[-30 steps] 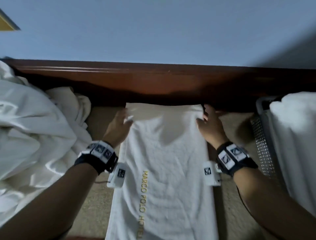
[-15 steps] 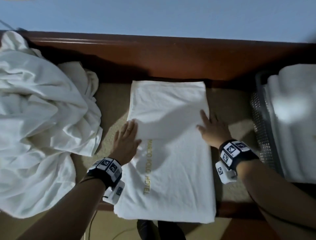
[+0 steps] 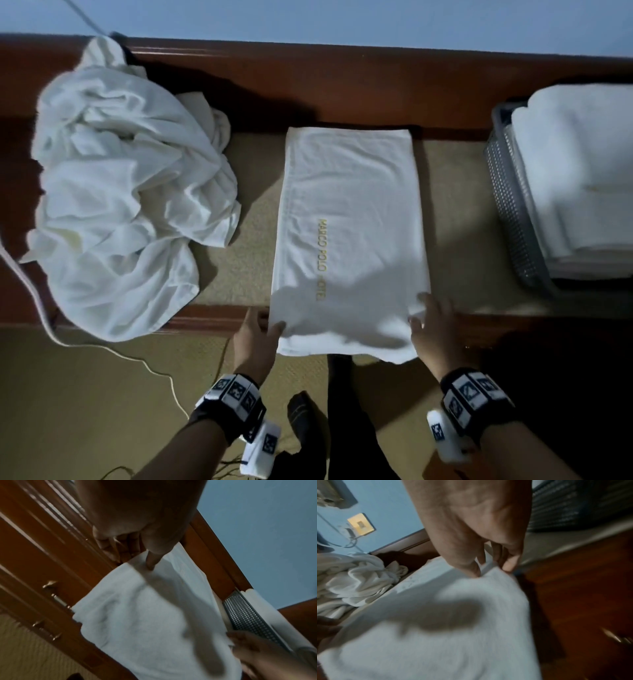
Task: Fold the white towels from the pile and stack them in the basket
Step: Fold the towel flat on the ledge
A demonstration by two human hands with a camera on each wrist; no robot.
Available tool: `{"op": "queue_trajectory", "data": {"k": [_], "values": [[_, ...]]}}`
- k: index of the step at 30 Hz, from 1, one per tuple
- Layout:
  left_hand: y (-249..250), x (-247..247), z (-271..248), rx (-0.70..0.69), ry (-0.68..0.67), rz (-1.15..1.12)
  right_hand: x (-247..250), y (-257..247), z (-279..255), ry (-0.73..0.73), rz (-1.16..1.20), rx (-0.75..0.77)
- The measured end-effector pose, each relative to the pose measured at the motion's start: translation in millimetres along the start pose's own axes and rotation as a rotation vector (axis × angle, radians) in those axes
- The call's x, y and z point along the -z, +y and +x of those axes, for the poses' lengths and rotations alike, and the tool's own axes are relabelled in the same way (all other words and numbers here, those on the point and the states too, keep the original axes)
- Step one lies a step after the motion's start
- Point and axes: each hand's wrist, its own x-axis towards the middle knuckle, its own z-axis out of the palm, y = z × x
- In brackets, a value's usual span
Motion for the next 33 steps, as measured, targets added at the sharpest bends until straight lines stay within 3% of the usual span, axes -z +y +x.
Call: {"op": "queue_trajectory", "data": {"k": [3, 7, 9, 11, 13, 17, 23, 27, 29, 33], "values": [[-7.1, -4.6, -7.9, 0.002, -0.045, 0.007, -5.0, 15.1, -16.9, 0.11, 0.198, -0.146], [-7.5, -5.9, -11.9, -0.007, -0.035, 0.001, -8.1, 28.2, -25.2, -0.003, 0.205, -0.296], [-8.1, -6.9, -15.9, 0.005, -0.149, -0.242, -15.8, 39.9, -31.7, -0.034, 0.216, -0.269], [-13.2, -9.6, -20.6, 0.035, -0.372, -0.567, -25.1, 52.6, -37.4, -0.008, 0.262, -0.266], [-25.2, -13.2, -20.5, 0.033, -0.436, -0.559, -34.3, 61.8, -42.0, 0.029, 0.354, -0.31], [-56.6, -26.1, -12.2, -0.082, -0.339, -0.24, -53.3, 71.3, -50.4, 0.047, 0.527, -0.368], [-83.9, -36.6, -6.0, -0.135, -0.18, -0.03, -75.7, 91.7, -48.2, -0.029, 0.656, -0.22], [-87.3, -35.3, -13.3, -0.117, -0.04, -0.145, -66.6, 99.9, -57.2, -0.031, 0.923, -0.174], [-93.8, -38.4, -14.6, -0.123, -0.017, -0.146, -70.8, 107.9, -62.5, -0.015, 0.915, -0.181], [-108.2, -48.7, -13.0, 0.073, -0.172, -0.337, -85.9, 122.2, -68.2, -0.064, 0.746, -0.219]]}}
